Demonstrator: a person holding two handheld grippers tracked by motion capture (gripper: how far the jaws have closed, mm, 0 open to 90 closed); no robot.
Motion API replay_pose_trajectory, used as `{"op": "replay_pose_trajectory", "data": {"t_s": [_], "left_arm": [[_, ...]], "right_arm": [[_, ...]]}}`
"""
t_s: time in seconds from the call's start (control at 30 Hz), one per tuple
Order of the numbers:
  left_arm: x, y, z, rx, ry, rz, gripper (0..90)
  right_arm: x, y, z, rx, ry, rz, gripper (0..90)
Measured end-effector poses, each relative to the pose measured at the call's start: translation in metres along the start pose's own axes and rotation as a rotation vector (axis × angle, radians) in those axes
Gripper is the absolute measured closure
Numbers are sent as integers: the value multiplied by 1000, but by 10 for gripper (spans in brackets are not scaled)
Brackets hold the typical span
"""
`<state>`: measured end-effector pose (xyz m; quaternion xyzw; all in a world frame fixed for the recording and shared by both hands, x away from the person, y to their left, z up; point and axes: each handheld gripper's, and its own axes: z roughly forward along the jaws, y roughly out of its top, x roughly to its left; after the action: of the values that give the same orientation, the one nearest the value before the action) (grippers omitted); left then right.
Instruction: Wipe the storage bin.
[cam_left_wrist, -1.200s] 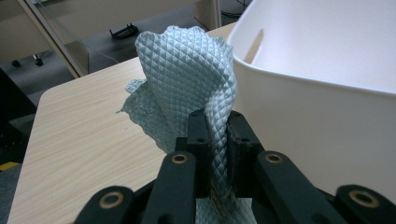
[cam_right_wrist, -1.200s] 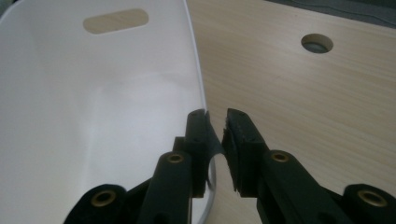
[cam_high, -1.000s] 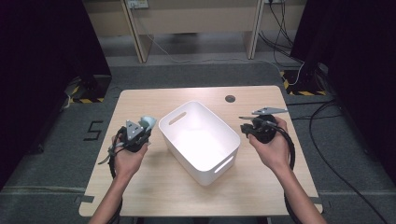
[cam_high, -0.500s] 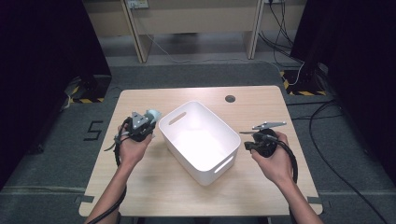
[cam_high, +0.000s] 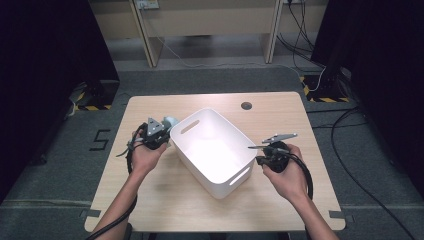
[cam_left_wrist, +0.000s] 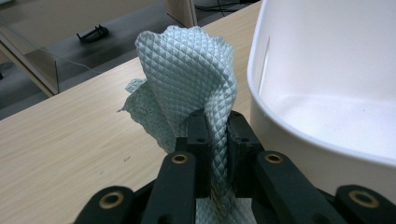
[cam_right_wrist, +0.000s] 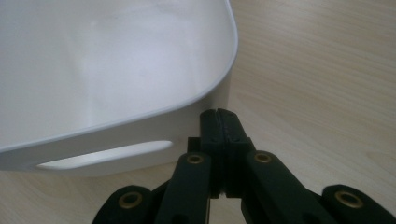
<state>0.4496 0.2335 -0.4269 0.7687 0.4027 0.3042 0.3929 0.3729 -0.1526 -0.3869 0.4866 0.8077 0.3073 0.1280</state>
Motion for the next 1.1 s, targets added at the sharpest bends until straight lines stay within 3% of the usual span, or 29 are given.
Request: {"op": "replay_pose_trajectory", "data": {"t_s": [0.27,0.47,0.83,0.9,1.1], "left_arm": [[1,3,0,0,-8,27,820],[-1,6,-3,2,-23,77,820],[-13,7,-9,3,-50,142,821],[-18,6,-12,10,-60,158,821],[-29,3,-23,3,-72,172,821]], "right_arm": [[2,-1,-2,16,19,-12,900],[3,1,-2,19,7,-14,900],[-18,15,8,-14,-85,46,900],[-25,23,14,-35,-131,79,900],[-31,35,21,-77,-161,134,900]]}}
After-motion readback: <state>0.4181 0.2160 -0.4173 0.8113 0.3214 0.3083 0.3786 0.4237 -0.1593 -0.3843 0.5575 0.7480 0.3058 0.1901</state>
